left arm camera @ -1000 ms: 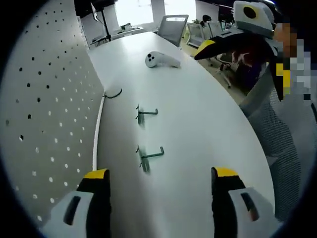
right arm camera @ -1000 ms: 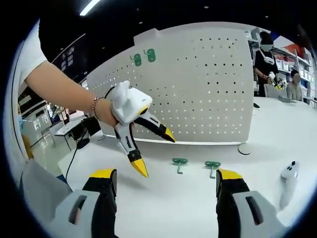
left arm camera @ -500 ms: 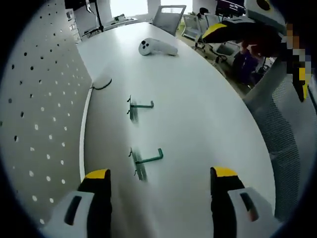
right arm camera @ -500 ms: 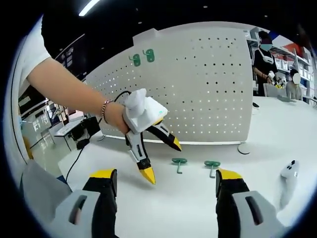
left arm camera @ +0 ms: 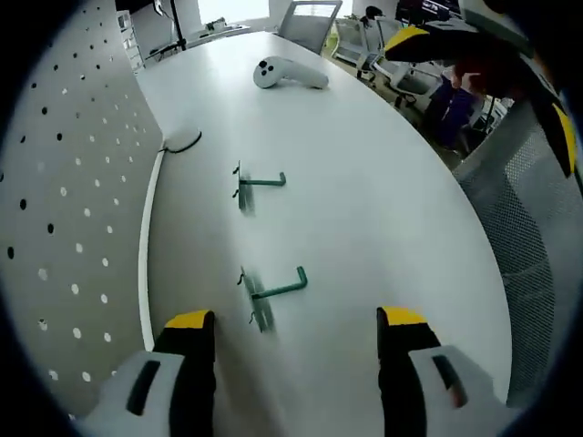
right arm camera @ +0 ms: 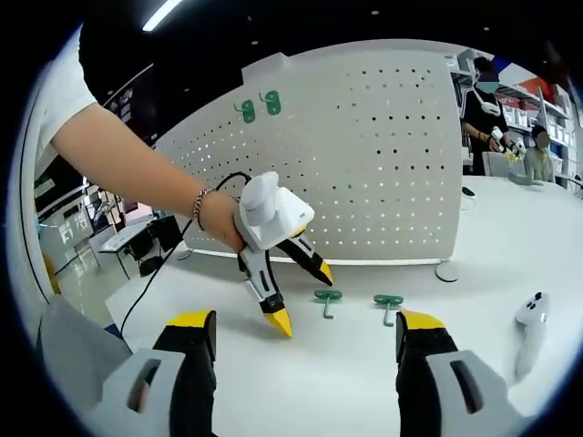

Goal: Insert the hook assembly into the mounting plate slot until the hook locks in place.

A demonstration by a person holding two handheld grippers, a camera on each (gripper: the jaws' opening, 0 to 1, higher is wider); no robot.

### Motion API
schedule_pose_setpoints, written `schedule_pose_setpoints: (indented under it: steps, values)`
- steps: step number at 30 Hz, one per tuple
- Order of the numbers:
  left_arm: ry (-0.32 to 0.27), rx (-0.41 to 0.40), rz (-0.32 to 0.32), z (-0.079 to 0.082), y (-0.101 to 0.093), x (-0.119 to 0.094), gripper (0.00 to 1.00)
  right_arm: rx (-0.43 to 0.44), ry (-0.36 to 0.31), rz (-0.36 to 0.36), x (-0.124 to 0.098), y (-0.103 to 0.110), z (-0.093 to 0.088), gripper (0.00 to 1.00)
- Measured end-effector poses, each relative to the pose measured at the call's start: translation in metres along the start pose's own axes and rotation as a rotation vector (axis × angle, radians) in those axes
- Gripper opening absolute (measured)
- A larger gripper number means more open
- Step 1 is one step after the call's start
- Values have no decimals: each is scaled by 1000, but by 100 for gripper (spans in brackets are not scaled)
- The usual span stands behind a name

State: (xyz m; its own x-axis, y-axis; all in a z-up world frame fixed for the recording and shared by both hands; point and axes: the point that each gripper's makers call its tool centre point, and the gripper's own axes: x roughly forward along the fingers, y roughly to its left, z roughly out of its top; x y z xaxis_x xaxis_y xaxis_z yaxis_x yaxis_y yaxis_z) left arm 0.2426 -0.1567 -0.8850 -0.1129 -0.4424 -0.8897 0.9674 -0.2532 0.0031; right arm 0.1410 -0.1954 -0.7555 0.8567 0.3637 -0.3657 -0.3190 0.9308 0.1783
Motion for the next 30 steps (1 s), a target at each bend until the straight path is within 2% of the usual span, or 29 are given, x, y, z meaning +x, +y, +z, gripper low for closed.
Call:
schedule_pose_setpoints:
  steps: [10,14,22,30]
  values:
    - [-5,-55,34,3,13,-2,54,3,-3,-4,-1,-1,0,77]
    - [-3,-74,48,1,17,-3,42,2,-3,-3,-1,-1,0,77]
    - [-13,-105,76,2,22,-3,30,7,-7,-10,-1,-3,1,76]
    - [-30,-98,97,3,22,-3,14,13,-8,-9,-2,-3,1,76]
